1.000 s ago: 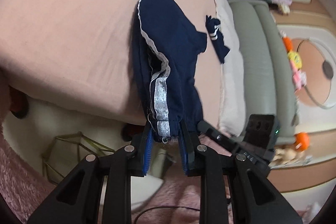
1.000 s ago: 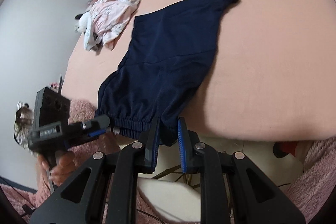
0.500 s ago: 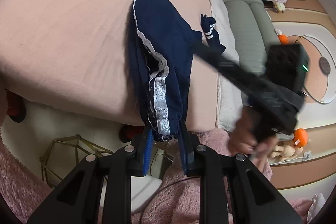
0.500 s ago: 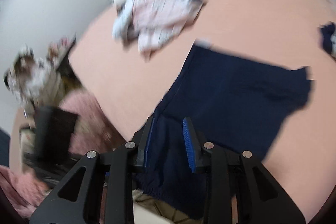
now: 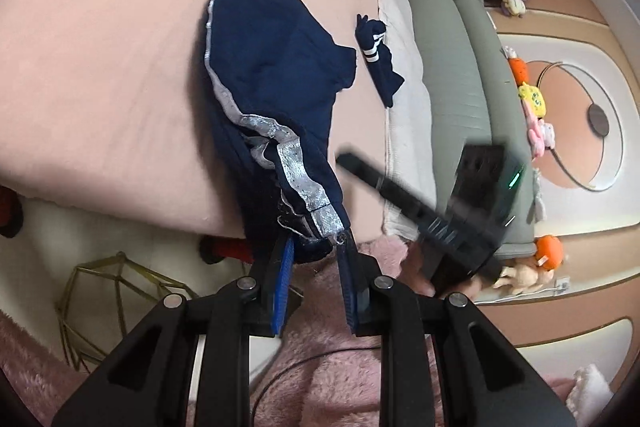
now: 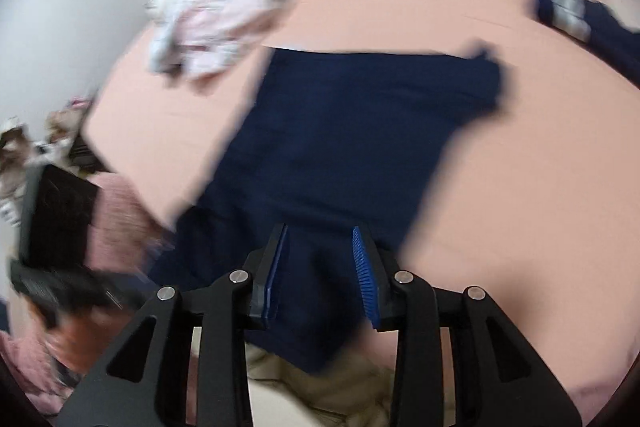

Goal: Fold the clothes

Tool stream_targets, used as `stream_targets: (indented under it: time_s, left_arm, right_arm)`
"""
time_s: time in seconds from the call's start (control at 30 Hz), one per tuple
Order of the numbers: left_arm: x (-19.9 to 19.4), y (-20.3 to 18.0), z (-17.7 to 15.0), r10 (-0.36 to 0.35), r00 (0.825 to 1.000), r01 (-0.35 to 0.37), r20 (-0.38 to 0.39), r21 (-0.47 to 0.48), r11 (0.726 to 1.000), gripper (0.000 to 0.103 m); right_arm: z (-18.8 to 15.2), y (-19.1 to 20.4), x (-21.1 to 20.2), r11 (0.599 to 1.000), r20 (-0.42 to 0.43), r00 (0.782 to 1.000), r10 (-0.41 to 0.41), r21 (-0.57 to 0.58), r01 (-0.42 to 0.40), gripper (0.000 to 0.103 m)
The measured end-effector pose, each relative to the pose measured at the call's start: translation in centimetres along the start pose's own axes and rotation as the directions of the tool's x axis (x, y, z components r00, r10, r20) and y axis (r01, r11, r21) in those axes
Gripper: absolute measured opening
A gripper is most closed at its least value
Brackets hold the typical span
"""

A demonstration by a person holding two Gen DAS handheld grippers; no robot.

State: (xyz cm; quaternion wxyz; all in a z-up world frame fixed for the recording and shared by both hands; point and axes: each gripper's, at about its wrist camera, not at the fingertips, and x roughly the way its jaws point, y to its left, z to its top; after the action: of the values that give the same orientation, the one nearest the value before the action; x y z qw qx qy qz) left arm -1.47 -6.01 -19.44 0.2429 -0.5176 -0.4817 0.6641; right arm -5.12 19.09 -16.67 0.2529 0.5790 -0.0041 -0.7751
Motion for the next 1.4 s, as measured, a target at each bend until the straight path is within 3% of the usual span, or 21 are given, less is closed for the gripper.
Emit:
stream_targets:
  time_s: [0.07,0.2,0.3,0.37,0.4,0.47,0.5,0.6,0.7,0.8,0.9,0.97,1.03,1.1,1.13,1.3,1.4]
  left_arm:
    - [0.1,-0.1,0.4,-0.007,1.0,0.007,0.007,-0.004,1.0,0.022]
    - [0.0,0.2,0.5,0.003,1.0,-0.002,0.018,-0.014,1.0,0.022]
    - [-0.3,0.9,0.3,0.017,1.0,-0.016,0.018,-0.026,1.0,0.022]
    - [-0.7,1.7,0.3,0.028,1.0,-0.028,0.013,-0.033,0.999,0.022]
    - [-0.8,2.0,0.3,0.034,0.999,-0.033,0.013,-0.042,0.999,0.024]
    - [-1.1,2.8,0.2,0.059,0.998,-0.057,0.02,-0.07,0.996,0.042]
    - [-1.2,3.3,0.2,0.063,0.998,-0.061,0.026,-0.085,0.995,0.058]
    - [-1.4,4.2,0.2,0.042,0.999,-0.038,0.034,-0.115,0.993,0.059]
    - [-1.6,4.2,0.1,0.008,0.999,-0.002,0.045,-0.117,0.993,0.06]
    - [-2.1,4.3,-0.1,-0.037,0.998,0.044,0.057,-0.125,0.991,0.069]
    - [-2.1,4.8,-0.2,-0.042,0.997,0.051,0.068,-0.153,0.987,0.069]
    - [-1.7,4.8,0.0,-0.028,0.998,0.036,0.058,-0.154,0.987,0.064]
    - [-0.8,3.9,0.0,0.076,0.997,-0.073,0.026,-0.091,0.993,0.022]
    - [0.4,3.1,-0.4,0.158,0.987,-0.158,-0.012,-0.037,0.987,0.019]
    - [0.8,2.7,-0.6,0.164,0.986,-0.164,-0.029,-0.022,0.986,0.017]
    - [1.1,0.4,-0.3,0.093,0.994,-0.093,-0.06,0.018,0.996,0.016]
    - [0.7,-0.5,0.9,0.014,0.997,-0.014,-0.071,-0.011,1.0,0.016]
  right_arm:
    - [-2.3,-1.6,-0.1,0.998,-0.052,0.998,-0.035,0.043,0.037,0.036]
    - [-5.8,-2.8,0.3,0.967,-0.087,0.976,0.202,0.176,-0.184,0.038]
    - [-6.8,-3.8,0.7,0.911,-0.029,0.949,0.315,0.291,-0.294,0.052]
    - [-7.0,-4.0,1.0,0.888,-0.005,0.947,0.322,0.347,-0.3,0.053]
    - [-7.1,-3.6,1.3,0.895,-0.019,0.948,0.319,0.334,-0.294,0.053]
    - [-7.3,-2.7,1.8,0.909,-0.047,0.949,0.311,0.307,-0.283,0.051]
    - [-7.3,-2.4,1.9,0.917,-0.058,0.952,0.299,0.293,-0.27,0.044]
    - [-7.3,-1.9,2.2,0.929,-0.063,0.961,0.268,0.279,-0.241,0.033]
    - [-7.3,-2.3,2.0,0.917,-0.04,0.958,0.285,0.302,-0.26,0.032]
    - [-7.4,-2.4,1.2,0.908,-0.007,0.953,0.303,0.305,-0.286,0.032]
    - [-6.7,-1.8,1.6,0.889,0.03,0.947,0.318,0.338,-0.309,0.033]
    - [-6.7,-1.9,1.7,0.887,0.039,0.952,0.305,0.351,-0.299,0.031]
    - [-6.6,-1.5,1.8,0.893,0.035,0.955,0.294,0.346,-0.287,0.023]
    - [-6.5,-0.7,1.9,0.905,0.02,0.959,0.284,0.324,-0.275,0.015]
    - [-6.4,-0.3,1.9,0.91,0.014,0.96,0.28,0.313,-0.27,0.014]
    - [-6.1,0.2,-0.2,0.902,0.039,0.951,0.307,0.308,-0.304,0.01]
    - [-5.3,-0.1,-1.7,0.865,0.089,0.927,0.364,0.337,-0.372,0.01]
